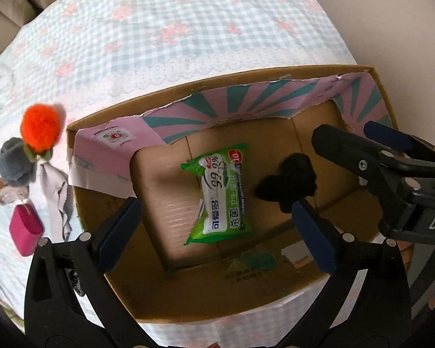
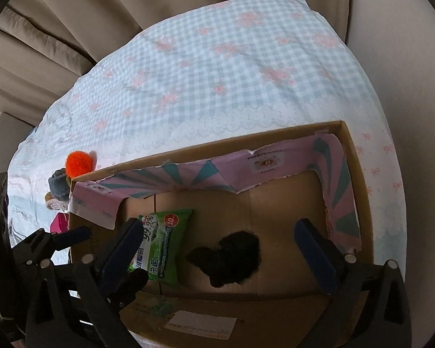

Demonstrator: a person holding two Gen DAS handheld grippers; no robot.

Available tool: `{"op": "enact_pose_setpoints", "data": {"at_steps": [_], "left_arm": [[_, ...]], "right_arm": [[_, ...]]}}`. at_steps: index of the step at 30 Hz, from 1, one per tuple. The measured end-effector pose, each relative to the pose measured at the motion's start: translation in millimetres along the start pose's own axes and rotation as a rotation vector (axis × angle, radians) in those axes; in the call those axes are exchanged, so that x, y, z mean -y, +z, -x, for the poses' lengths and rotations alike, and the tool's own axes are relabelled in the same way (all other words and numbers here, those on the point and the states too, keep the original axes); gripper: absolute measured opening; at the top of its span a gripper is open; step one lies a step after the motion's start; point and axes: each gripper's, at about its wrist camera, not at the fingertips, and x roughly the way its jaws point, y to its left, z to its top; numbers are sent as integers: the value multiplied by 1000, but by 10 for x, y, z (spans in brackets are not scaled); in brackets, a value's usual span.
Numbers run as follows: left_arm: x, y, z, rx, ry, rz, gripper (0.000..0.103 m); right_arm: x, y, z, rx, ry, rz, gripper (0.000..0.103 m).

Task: Organize soft objects
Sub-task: 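Open both tools to drop the pack and sock into the box, withdraw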

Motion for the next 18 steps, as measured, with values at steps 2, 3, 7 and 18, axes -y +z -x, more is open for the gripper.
{"op": "enact_pose_setpoints", "data": {"at_steps": [2,3,7,18], "left_arm": [[0,-19,42,5,-2,3,103],[-5,-27,68,8,-9,6,103],[1,-71,225,39,-7,7,103],[32,-316,1260,202,-17,16,103]], "right_arm": [[-2,-15,37,12,0,0,103],[-8,-23,66,19,-2,3,103],[-66,-39,214,46,-13,26,103],[-435,-127,1103,163,-32,98,103]]}}
